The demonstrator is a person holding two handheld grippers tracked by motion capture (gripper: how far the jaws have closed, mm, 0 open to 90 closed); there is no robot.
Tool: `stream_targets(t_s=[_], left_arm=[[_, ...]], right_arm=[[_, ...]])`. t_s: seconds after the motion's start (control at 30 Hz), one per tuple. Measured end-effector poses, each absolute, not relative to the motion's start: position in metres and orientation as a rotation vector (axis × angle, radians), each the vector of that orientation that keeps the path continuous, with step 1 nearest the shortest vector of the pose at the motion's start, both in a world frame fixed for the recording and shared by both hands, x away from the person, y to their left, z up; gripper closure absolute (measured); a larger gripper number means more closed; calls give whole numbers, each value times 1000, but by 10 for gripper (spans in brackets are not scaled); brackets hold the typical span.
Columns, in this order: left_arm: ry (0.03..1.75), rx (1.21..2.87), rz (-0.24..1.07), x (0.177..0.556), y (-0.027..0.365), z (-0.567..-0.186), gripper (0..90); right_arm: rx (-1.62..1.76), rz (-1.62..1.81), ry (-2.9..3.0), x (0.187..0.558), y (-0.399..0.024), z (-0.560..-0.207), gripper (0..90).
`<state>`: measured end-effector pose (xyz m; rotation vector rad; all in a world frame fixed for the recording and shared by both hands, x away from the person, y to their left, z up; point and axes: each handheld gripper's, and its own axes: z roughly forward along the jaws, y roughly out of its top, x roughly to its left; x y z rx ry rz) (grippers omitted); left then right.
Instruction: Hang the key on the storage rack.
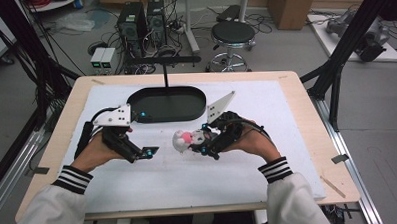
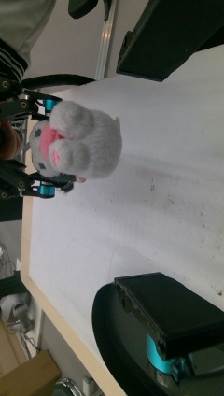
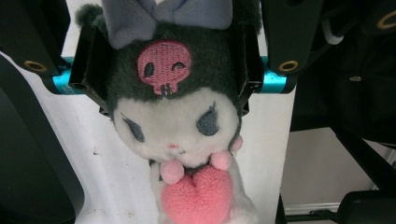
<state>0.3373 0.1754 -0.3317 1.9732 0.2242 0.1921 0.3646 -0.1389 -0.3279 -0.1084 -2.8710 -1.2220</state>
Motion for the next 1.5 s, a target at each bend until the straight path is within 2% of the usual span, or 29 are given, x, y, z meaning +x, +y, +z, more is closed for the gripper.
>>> stream_targets(t_s=[0.53, 1.0, 1.1, 1.37, 1.5], left_arm=[[152, 2061, 134, 347, 131, -331, 17], [145, 2115, 110, 348, 113, -334, 32], [152, 2124, 92, 348, 111, -335, 89], [157, 2159, 90, 348, 107, -336, 117], [143, 2193, 88, 347, 104, -338, 214]], right_arm=[[-138, -1198, -2871, 368, -136, -329, 413], [-135, -1169, -2890, 366, -132, -330, 413], [-143, -1167, -2893, 366, -132, -330, 412], [-129, -1150, -2898, 365, -130, -332, 412], [-124, -1142, -2897, 365, -129, -332, 412]])
